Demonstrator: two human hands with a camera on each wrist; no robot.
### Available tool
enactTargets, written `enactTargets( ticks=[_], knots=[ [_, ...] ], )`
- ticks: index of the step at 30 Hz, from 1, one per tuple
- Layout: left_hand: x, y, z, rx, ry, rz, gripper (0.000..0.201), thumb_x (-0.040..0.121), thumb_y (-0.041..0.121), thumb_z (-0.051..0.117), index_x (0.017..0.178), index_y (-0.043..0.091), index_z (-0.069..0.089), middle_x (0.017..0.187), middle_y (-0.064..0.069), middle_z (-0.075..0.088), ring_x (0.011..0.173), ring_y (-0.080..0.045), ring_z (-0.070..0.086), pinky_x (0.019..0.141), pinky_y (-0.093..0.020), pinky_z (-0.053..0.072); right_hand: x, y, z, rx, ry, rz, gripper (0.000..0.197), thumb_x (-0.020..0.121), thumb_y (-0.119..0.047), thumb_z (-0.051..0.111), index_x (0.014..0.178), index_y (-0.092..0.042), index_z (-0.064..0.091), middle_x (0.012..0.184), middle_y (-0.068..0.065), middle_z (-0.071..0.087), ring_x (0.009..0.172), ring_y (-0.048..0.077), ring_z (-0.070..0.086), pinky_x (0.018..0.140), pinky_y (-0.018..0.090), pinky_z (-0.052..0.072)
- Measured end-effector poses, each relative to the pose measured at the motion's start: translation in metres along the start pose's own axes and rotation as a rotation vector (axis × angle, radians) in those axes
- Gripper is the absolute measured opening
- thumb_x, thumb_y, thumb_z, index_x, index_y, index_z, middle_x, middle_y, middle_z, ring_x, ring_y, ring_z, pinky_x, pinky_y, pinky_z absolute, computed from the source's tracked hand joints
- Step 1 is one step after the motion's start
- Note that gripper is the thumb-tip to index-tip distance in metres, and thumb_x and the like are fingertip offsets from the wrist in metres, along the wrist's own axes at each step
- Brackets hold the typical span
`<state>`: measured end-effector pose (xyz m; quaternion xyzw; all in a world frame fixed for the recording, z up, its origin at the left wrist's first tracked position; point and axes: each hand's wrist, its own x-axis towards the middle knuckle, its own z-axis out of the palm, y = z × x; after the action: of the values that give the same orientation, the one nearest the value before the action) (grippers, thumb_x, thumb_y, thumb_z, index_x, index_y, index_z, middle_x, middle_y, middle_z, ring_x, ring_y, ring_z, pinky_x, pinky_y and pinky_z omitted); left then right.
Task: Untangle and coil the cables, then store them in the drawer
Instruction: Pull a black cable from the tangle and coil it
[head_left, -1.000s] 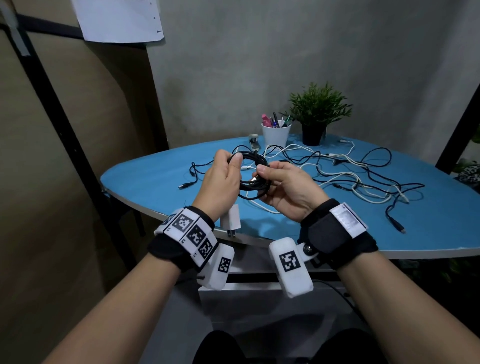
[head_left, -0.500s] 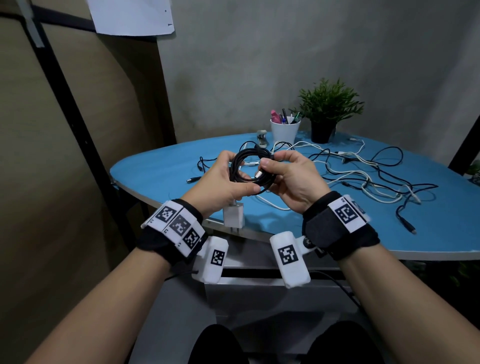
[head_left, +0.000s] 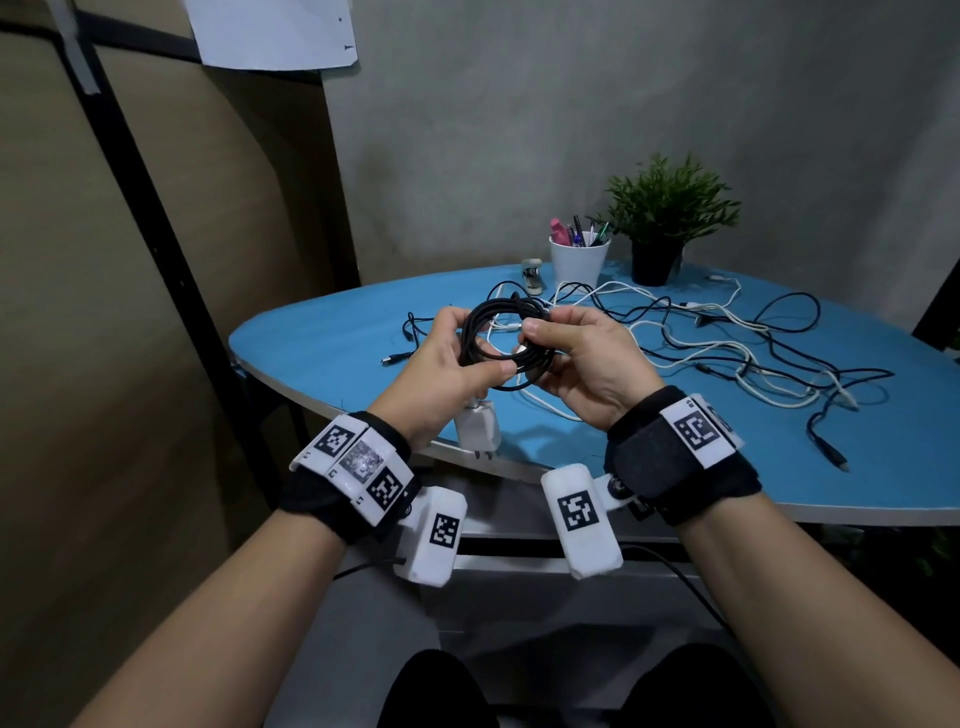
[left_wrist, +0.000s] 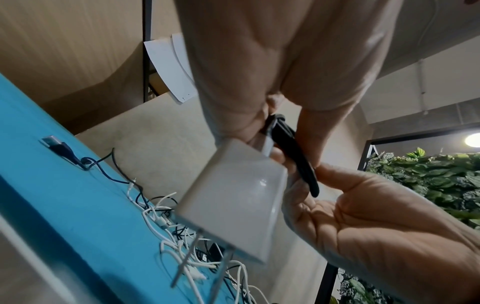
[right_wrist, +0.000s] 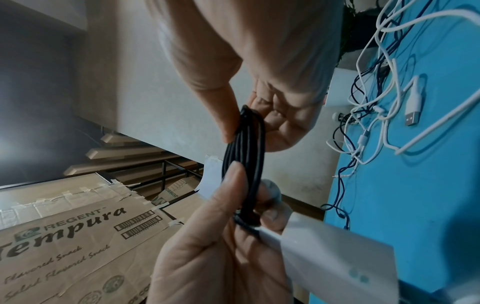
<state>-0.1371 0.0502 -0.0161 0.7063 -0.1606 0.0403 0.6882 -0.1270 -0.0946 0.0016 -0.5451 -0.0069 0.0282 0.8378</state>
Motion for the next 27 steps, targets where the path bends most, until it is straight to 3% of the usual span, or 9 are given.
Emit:
enactTargets(
  ticks=[3,9,12,16,21,27],
  knots=[
    [-0.001,-0.003,0.0,0.051,-0.019,0.021,0.035,0.086,-0.006,0.058,0.093,0.022,0.038,0.072,0.012,0.053,0.06,-0.001,0.054,0.051,-0.012,0.04,-0.001,-0.001,-0.002,-0.004,-0.012,0.002,0.027,0.082,0.005,0.062,0.096,-0.012,0.045,0.07,0.008,0.062,0.051,0.015,0.06,0.055,0.028,0.05],
    [0.0,-0.011,0.001,0.257,-0.025,0.048,0.046,0.079,0.009,0.071,0.098,0.032,0.036,0.073,0.01,0.053,0.063,0.0,0.052,0.065,-0.022,0.043,-0.001,0.001,-0.003,0.009,-0.004,-0.015,0.024,0.082,0.008,0.061,0.091,-0.009,0.046,0.065,0.007,0.063,0.05,0.017,0.061,0.056,0.03,0.053],
    [-0.001,-0.013,0.004,0.245,-0.005,0.041,0.049,0.076,0.009,0.072,0.098,0.033,0.036,0.075,0.008,0.053,0.065,-0.004,0.053,0.064,-0.025,0.043,-0.002,0.003,-0.001,0.004,0.009,-0.024,0.025,0.082,0.009,0.061,0.093,-0.008,0.046,0.069,0.01,0.062,0.048,0.017,0.06,0.052,0.028,0.054],
    [-0.001,-0.015,0.007,0.11,0.05,0.037,0.047,0.069,0.01,0.067,0.102,0.026,0.038,0.078,0.004,0.05,0.066,-0.004,0.051,0.069,-0.023,0.044,-0.002,0.002,0.003,-0.085,0.035,-0.09,0.027,0.081,0.009,0.061,0.087,-0.012,0.045,0.066,0.008,0.059,0.047,0.016,0.058,0.057,0.032,0.053],
    [-0.001,-0.014,0.007,0.051,0.031,0.055,0.038,0.084,-0.007,0.058,0.105,0.017,0.037,0.078,0.004,0.05,0.054,0.006,0.049,0.055,-0.009,0.04,0.001,-0.003,0.003,-0.128,0.044,-0.096,0.028,0.082,0.009,0.06,0.086,-0.013,0.044,0.066,0.006,0.055,0.054,0.017,0.054,0.058,0.034,0.052],
    [0.001,-0.012,0.004,0.021,0.017,0.044,0.029,0.089,-0.002,0.054,0.099,0.023,0.043,0.078,0.006,0.052,0.058,0.0,0.048,0.05,-0.014,0.039,0.004,-0.007,-0.002,-0.2,-0.015,-0.006,0.028,0.084,0.009,0.056,0.086,-0.016,0.043,0.071,0.007,0.054,0.057,0.016,0.052,0.055,0.031,0.048]
  ],
)
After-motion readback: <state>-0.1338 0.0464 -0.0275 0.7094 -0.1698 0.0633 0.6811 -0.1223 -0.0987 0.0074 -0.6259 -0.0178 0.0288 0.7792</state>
